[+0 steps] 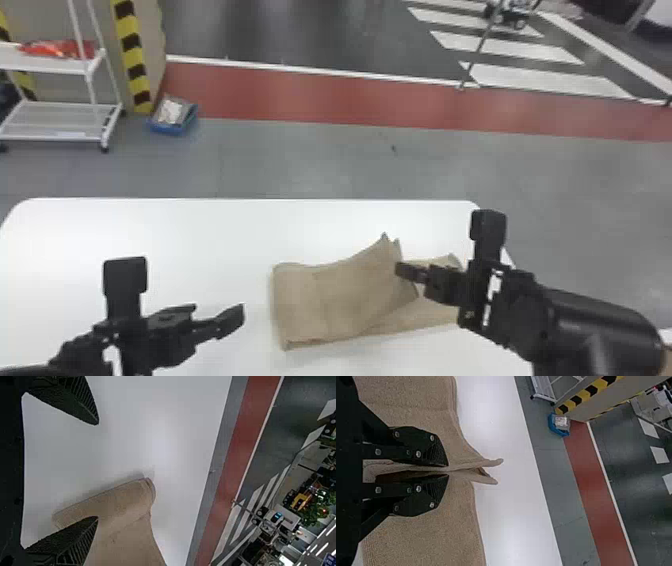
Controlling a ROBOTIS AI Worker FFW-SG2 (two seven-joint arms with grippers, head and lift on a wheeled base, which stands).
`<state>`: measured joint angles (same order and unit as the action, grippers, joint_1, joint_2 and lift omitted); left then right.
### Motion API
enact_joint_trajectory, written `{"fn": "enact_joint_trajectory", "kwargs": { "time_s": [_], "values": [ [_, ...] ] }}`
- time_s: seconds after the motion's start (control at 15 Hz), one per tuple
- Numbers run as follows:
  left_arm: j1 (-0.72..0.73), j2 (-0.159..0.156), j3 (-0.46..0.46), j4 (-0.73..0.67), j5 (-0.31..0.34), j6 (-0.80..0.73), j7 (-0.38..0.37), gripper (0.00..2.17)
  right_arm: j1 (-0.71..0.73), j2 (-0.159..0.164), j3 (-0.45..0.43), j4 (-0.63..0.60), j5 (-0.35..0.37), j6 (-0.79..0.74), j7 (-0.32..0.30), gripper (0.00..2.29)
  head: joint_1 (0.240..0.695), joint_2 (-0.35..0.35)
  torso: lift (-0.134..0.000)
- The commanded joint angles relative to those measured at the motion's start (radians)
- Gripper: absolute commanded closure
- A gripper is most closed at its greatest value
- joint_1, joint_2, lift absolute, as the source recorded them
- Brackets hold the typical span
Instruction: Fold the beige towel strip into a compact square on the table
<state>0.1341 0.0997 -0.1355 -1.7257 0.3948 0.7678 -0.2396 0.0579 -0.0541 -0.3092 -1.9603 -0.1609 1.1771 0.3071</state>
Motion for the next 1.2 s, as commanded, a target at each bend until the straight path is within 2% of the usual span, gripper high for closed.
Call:
{"fn": "enact_joint_trajectory", "kwargs": {
  "time_s": [0.0,0.27,0.53,0.67,0.8,1.13],
  "values": [
    [0.013,0.0,-0.006,-0.003,0.001,0.002,-0.004,0.02,-0.009,-0.004,-0.011,-0.032,-0.006,0.019,0.0,0.97,0.695,-0.26,0.0],
    [0.021,0.006,0.005,-0.003,-0.002,0.002,-0.001,0.02,-0.003,-0.015,-0.071,-0.065,-0.008,0.046,0.015,0.97,0.695,-0.28,0.0],
    [0.016,0.014,0.004,-0.003,-0.002,0.002,0.005,0.02,0.01,-0.018,-0.226,-0.115,-0.058,0.083,0.063,0.97,0.695,-0.317,0.0],
    [0.015,0.014,-0.004,-0.002,-0.002,-0.001,0.005,0.02,0.003,-0.038,-0.272,-0.114,-0.058,0.083,0.092,0.97,0.695,-0.349,0.0],
    [0.015,0.012,-0.006,-0.002,-0.002,-0.001,0.005,0.02,-0.012,-0.075,-0.288,-0.074,-0.046,0.065,0.115,0.97,0.695,-0.35,0.0],
    [0.027,0.014,-0.001,-0.002,-0.005,-0.001,0.006,0.02,-0.024,-0.109,-0.281,0.098,0.012,-0.129,0.175,0.97,0.695,-0.35,0.0]
  ]
}}
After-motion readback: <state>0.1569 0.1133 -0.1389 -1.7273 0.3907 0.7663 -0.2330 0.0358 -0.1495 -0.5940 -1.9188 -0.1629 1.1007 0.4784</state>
